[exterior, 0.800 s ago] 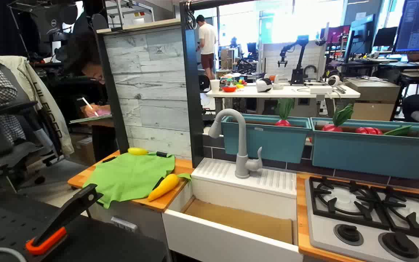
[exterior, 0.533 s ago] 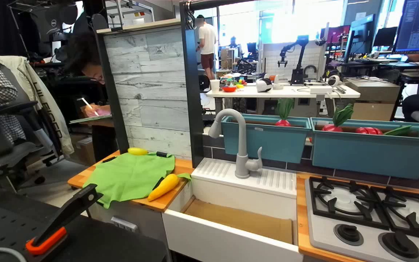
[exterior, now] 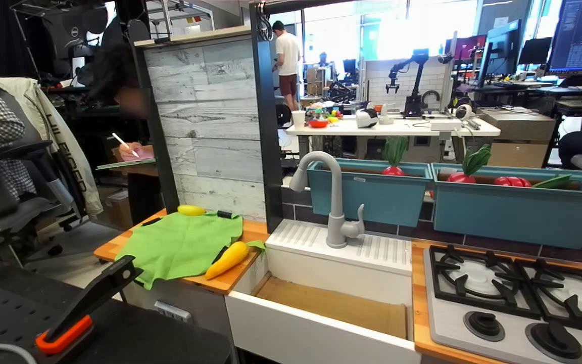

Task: Move the green towel to the right

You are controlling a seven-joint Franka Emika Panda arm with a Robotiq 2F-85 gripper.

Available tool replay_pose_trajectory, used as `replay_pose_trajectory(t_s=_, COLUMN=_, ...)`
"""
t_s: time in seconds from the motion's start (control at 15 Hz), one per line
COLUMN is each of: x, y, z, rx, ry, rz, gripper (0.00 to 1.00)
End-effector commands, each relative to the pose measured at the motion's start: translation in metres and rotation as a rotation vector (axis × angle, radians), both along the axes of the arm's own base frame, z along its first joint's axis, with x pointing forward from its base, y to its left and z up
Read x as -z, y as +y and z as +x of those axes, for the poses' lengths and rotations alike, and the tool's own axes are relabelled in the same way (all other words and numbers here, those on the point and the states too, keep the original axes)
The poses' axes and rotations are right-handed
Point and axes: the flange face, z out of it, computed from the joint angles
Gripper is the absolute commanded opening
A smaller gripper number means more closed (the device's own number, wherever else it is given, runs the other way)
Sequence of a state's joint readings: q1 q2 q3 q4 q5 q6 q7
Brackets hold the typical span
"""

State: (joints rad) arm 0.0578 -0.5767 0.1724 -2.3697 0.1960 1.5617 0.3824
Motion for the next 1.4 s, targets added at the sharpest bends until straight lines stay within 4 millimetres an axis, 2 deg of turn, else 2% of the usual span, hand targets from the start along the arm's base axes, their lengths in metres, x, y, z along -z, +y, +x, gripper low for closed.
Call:
replay_pose_trajectory(t_s=0.0, x=0.000, y=0.000, z=0.000, rx=0.000, ry=0.001, rz=0.000, gripper=1.00)
replay_pose_trajectory(t_s=0.27, x=0.000, y=0.000, z=0.000, rx=0.000, ry=0.001, rz=0.000, gripper=1.00)
replay_pose_trajectory(t_s=0.47, x=0.022, y=-0.007, z=0.012, rx=0.023, ry=-0.005, rz=-0.035, gripper=1.00)
replay_pose_trajectory(t_s=0.8, x=0.082, y=-0.034, z=0.039, rx=0.095, ry=-0.058, rz=-0.052, gripper=1.00)
replay_pose_trajectory(t_s=1.27, x=0.186, y=-0.092, z=0.082, rx=0.305, ry=-0.181, rz=-0.041, gripper=1.00)
replay_pose_trajectory(t_s=1.33, x=0.164, y=-0.080, z=0.071, rx=0.252, ry=-0.172, rz=-0.028, gripper=1.00)
